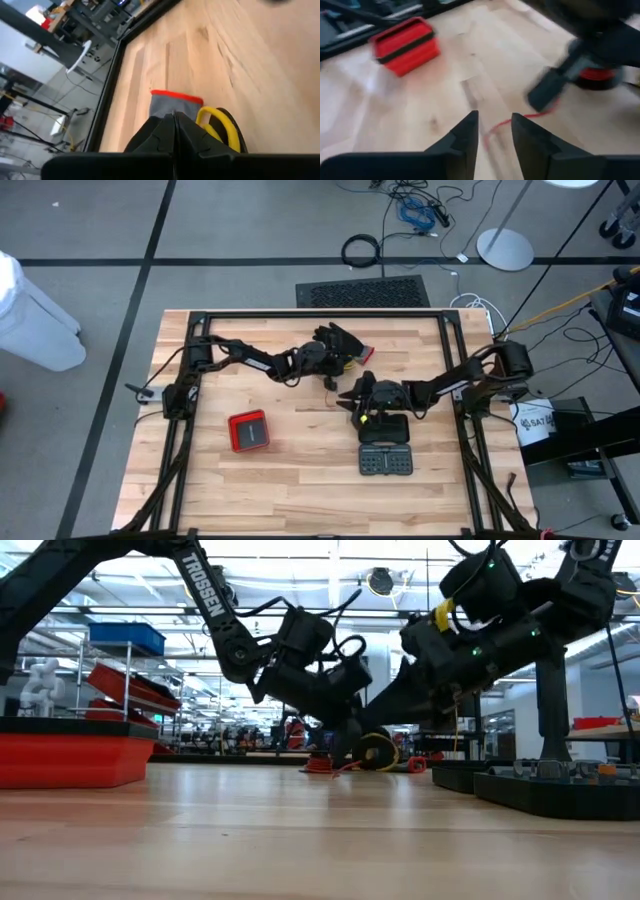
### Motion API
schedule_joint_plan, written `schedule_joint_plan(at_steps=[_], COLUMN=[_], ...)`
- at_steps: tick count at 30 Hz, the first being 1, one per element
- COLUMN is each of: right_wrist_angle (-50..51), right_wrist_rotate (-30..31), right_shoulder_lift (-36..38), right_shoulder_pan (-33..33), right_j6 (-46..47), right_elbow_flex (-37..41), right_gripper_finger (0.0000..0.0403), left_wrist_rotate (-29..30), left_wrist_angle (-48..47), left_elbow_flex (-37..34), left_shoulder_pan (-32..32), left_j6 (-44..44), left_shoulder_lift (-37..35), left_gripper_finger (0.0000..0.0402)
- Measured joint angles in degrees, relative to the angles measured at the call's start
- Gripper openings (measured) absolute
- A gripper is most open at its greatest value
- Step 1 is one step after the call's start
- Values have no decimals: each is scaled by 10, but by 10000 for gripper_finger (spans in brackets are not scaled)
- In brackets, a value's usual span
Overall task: Coil cords
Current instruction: Coil the yellow wire onto the spool, then return to Home Position
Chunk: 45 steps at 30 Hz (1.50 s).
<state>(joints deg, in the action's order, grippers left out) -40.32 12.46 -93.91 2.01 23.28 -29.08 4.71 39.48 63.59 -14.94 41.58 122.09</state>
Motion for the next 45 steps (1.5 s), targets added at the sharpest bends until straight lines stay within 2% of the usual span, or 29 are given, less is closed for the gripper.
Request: schedule_joint_plan(at_steps=[3, 9, 18, 22, 32, 35, 40, 45], right_wrist_angle=[6, 56, 185, 217, 267, 277, 311, 369], right_wrist_rotate=[-19, -20, 39, 68, 108, 124, 163, 209], right_shoulder_lift=[14, 66, 162, 199, 272, 288, 300, 296], right_shoulder_pan=[8, 26, 54, 72, 99, 106, 109, 109], right_j6=[0, -3, -2, -10, -40, -47, -32, -6], right_elbow_flex=[0, 1, 0, 1, 1, 1, 1, 1], right_gripper_finger=[112, 113, 113, 113, 113, 113, 113, 113], left_wrist_rotate=[-1, 13, 23, 21, 14, 38, 85, 83], left_wrist_angle=[-14, -17, -26, -32, -66, -70, -95, -115], left_elbow_flex=[2, 3, 5, 5, 5, 5, 6, 7], left_shoulder_pan=[-1, 14, 31, 34, 46, 57, 76, 85], left_j6=[30, 77, 128, 129, 116, 112, 74, 37], left_shoulder_lift=[4, 19, 49, 50, 49, 48, 47, 45], left_gripper_finger=[6, 6, 16, 57, 207, 241, 268, 270])
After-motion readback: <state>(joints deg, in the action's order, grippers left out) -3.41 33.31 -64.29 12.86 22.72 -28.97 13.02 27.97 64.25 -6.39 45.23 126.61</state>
